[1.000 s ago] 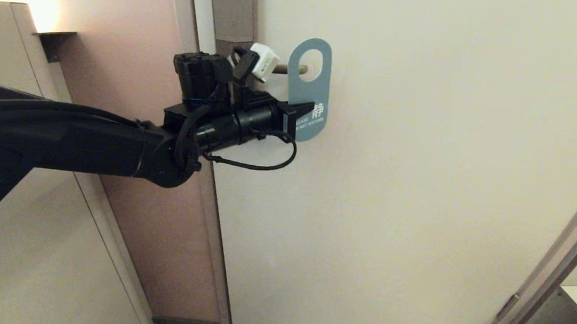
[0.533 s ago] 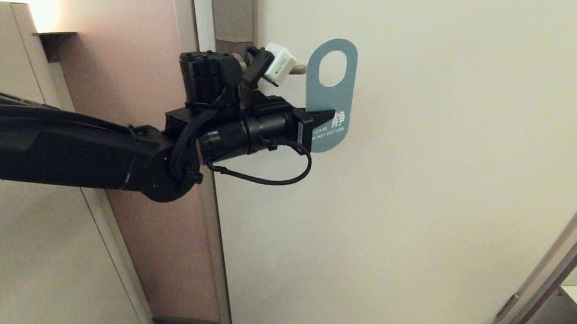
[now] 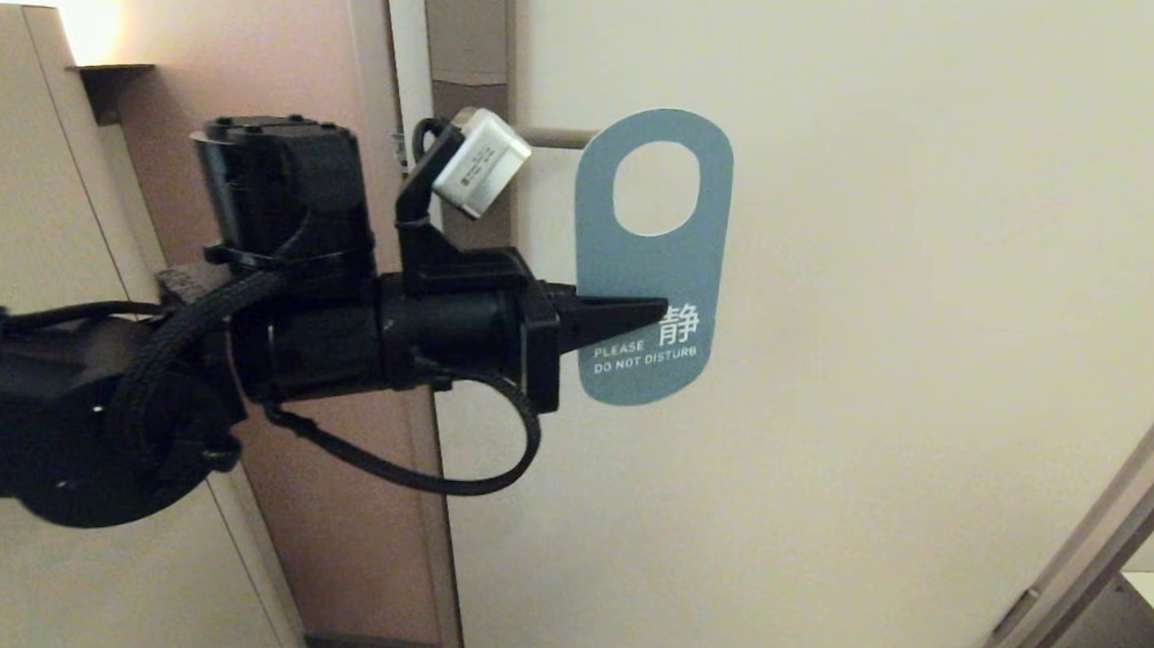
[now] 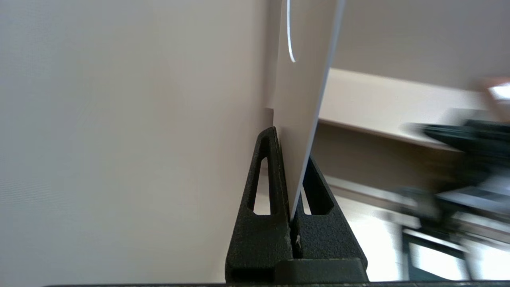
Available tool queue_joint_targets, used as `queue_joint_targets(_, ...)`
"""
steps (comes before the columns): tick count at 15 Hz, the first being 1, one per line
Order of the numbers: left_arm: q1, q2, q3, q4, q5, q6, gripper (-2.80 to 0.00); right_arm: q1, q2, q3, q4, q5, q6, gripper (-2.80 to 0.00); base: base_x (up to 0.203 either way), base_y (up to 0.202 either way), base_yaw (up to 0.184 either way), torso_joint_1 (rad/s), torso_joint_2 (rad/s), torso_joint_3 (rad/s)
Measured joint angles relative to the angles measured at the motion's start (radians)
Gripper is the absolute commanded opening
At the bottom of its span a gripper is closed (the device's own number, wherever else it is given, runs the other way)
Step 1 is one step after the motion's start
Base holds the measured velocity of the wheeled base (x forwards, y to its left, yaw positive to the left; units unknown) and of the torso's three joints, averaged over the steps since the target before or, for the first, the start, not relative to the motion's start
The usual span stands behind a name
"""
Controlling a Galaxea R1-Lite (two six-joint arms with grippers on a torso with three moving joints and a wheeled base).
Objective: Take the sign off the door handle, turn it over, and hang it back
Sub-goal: Hand it to the other hand
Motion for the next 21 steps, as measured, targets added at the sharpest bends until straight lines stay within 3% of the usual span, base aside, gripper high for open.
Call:
queue_joint_targets(4, -0.001, -0.156, 0.119, -0.002, -0.222, -0.169, -2.8, 0.0, 0.0, 0.0, 0.0, 0.0, 0.0, -2.8, 0.0, 0.0, 0.0, 0.0, 0.0, 0.0)
queue_joint_targets(8, -0.003, -0.21, 0.16, -0.003, -0.392, -0.211, -2.8, 0.0, 0.0, 0.0, 0.0, 0.0, 0.0, -2.8, 0.0, 0.0, 0.0, 0.0, 0.0, 0.0)
queue_joint_targets(11, -0.005, -0.174, 0.166, -0.039, -0.408, -0.208, -2.8, 0.0, 0.0, 0.0, 0.0, 0.0, -0.003, -2.8, 0.0, 0.0, 0.0, 0.0, 0.0, 0.0)
queue_joint_targets(15, -0.004, -0.041, 0.159, -0.227, -0.41, -0.211, -2.8, 0.0, 0.0, 0.0, 0.0, 0.001, -0.002, -2.8, 0.0, 0.0, 0.0, 0.0, 0.0, 0.0)
queue_joint_targets(21, -0.007, 0.195, -0.003, -0.349, -0.457, -0.212, -2.8, 0.0, 0.0, 0.0, 0.0, 0.001, -0.003, -2.8, 0.0, 0.0, 0.0, 0.0, 0.0, 0.0)
